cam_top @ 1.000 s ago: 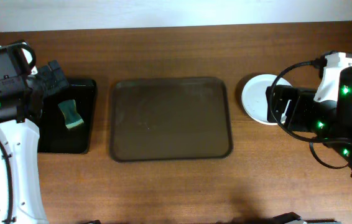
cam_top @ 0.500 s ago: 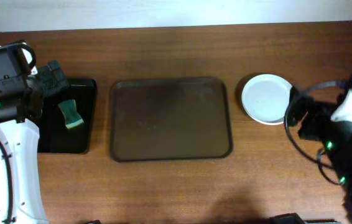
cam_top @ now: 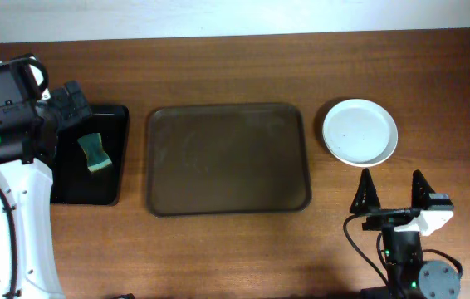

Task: Clean dirty plates on tray and stack at the side

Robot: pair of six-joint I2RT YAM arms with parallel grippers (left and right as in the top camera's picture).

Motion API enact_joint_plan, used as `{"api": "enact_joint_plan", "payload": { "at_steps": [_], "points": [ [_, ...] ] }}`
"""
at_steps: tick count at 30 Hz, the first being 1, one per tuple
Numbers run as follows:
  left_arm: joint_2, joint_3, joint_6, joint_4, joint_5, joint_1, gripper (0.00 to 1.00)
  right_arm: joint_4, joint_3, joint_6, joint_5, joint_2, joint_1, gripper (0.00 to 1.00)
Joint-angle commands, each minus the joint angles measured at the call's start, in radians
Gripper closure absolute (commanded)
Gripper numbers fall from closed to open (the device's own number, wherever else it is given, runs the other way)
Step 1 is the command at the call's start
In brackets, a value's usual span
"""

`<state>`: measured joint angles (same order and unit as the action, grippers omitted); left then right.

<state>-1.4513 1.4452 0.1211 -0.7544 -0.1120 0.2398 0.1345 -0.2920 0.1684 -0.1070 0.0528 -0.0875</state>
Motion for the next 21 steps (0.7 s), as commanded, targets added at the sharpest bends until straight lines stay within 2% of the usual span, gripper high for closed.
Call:
{"api": "enact_joint_plan", "payload": {
  "at_steps": [1,6,10,13,17,21],
  "points": [
    [-0.003,0.002,-0.002,0.001,0.003,-0.001,0.01,-0.076,0.06,-0.031,0.003,-0.05,0.005,0.02],
    [-0.003,0.002,-0.002,0.001,0.003,-0.001,0.01,-0.282,0.2,-0.031,0.006,-0.05,0.005,0.02],
    [-0.003,0.002,-0.002,0.001,0.003,-0.001,0.01,-0.339,0.287,-0.03,0.036,-0.05,0.016,0.02],
    [-0.003,0.002,-0.002,0.001,0.003,-0.001,0.01,-0.277,0.286,-0.031,0.099,-0.05,0.064,0.02],
    [-0.003,0.002,-0.002,0.001,0.003,-0.001,0.01,-0.051,0.286,-0.034,0.111,-0.05,0.103,0.02],
    [-0.003,0.002,-0.002,0.001,0.003,-0.001,0.01,-0.055,0.286,-0.033,0.111,-0.05,0.103,0.02]
  ]
}}
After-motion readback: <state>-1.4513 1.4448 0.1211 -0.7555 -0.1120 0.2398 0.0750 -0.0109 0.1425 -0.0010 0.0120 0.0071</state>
